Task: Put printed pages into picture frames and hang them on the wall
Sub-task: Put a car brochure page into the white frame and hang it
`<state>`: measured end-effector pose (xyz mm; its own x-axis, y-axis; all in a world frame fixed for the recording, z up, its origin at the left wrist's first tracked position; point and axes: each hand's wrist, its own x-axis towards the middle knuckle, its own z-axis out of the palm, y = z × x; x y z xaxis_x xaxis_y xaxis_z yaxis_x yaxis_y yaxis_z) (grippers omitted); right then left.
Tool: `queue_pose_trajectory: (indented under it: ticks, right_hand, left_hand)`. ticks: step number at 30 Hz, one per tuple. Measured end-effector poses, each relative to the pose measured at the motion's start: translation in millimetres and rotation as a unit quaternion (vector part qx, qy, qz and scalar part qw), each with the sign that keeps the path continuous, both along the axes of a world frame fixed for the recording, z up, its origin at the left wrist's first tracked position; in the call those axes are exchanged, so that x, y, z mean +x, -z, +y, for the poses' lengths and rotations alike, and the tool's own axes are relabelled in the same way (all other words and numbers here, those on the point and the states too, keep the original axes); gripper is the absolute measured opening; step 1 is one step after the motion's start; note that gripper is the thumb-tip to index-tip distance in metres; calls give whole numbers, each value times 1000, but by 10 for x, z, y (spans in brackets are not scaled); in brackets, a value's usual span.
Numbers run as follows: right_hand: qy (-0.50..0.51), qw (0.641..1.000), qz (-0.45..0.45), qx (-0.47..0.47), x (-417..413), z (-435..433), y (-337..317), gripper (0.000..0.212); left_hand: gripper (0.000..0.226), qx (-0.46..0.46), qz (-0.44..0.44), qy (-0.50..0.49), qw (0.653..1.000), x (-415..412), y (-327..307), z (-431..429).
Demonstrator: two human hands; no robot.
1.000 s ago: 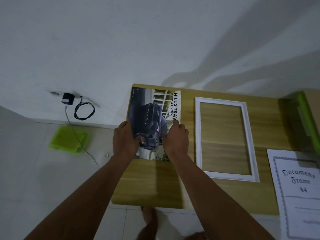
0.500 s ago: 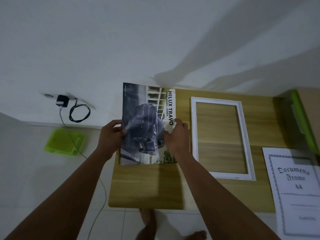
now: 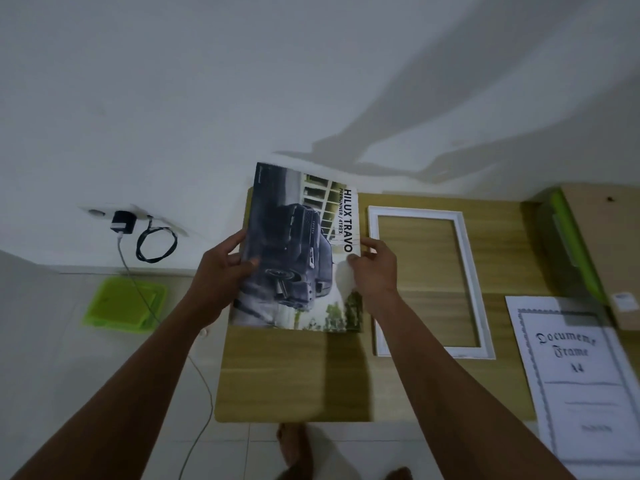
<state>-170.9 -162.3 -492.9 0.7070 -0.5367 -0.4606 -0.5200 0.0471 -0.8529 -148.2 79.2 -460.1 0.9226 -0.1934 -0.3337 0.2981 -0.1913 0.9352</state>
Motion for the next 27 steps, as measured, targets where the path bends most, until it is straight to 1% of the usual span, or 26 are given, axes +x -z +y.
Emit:
queue_pose_trajectory:
  ticks: [2, 4, 6, 7, 8, 10, 12, 13, 15, 16, 17, 18, 20, 22, 23, 25, 26, 27]
  right_hand:
    - [-3, 1000, -6, -24, -75, -140, -161, 35]
    - [-23, 996, -11, -87, -148, -275, -342, 34]
    - [-43, 987, -31, -152, -205, -383, -575, 33]
    - [-53, 984, -54, -163, -242, -421, -726, 34]
    - [-64, 983, -81, -150, -281, -454, -884, 38]
    - [-89, 987, -117, -63, -367, -533, -1209, 46]
    - [-106, 987, -119, 17, -453, -652, -1431, 45]
    - [-104, 988, -112, 28, -488, -718, -1508, 40]
    - [-80, 991, -106, 1, -545, -866, -1566, 25]
    - [-65, 992, -105, -27, -582, -958, -1559, 20]
    - [-56, 992, -98, -59, -631, -1055, -1541, 19]
    - [-54, 991, -89, -85, -681, -1161, -1523, 20]
    - [-55, 989, -81, -115, -794, -1394, -1517, 20]
    - [-49, 991, -75, -102, -871, -1630, -1458, 20]
    - [-44, 993, -68, -82, -892, -1736, -1412, 21]
    - [-36, 997, -55, -31, -915, -1896, -1306, 22]
    - [-32, 998, -47, -12, -909, -1969, -1241, 22]
    - [-27, 999, -41, -2, -905, -2032, -1183, 21]
  left_hand:
    - [58, 63, -91, 15, 994, -61, -197, -122]
    - [57, 108, -187, 30, 976, -159, -426, -321]
    - [60, 116, -272, 33, 955, -315, -707, -608]
    - [62, 122, -304, 36, 944, -400, -836, -767]
    - [64, 139, -329, 43, 933, -488, -954, -927]
    - [61, 198, -360, 79, 908, -649, -1060, -1242]
    - [55, 252, -370, 113, 887, -805, -1069, -1515]
    - [54, 272, -366, 126, 881, -887, -1051, -1644]
    - [54, 285, -354, 154, 877, -1068, -1033, -1870]
    - [52, 271, -349, 158, 883, -1155, -1054, -1966]
    - [49, 253, -337, 154, 893, -1221, -1047, -2043]
    - [48, 233, -321, 137, 908, -1274, -1063, -2106]
    - [52, 213, -281, 86, 932, -1246, -977, -2187]
    - [52, 230, -234, 31, 944, -1085, -841, -2208]
    - [49, 214, -196, 21, 957, -989, -773, -2204]
    - [46, 112, -97, 37, 988, -845, -646, -2211]
    - [51, 55, -56, 46, 996, -799, -588, -2221]
    - [56, 30, -31, 47, 998, -761, -506, -2232]
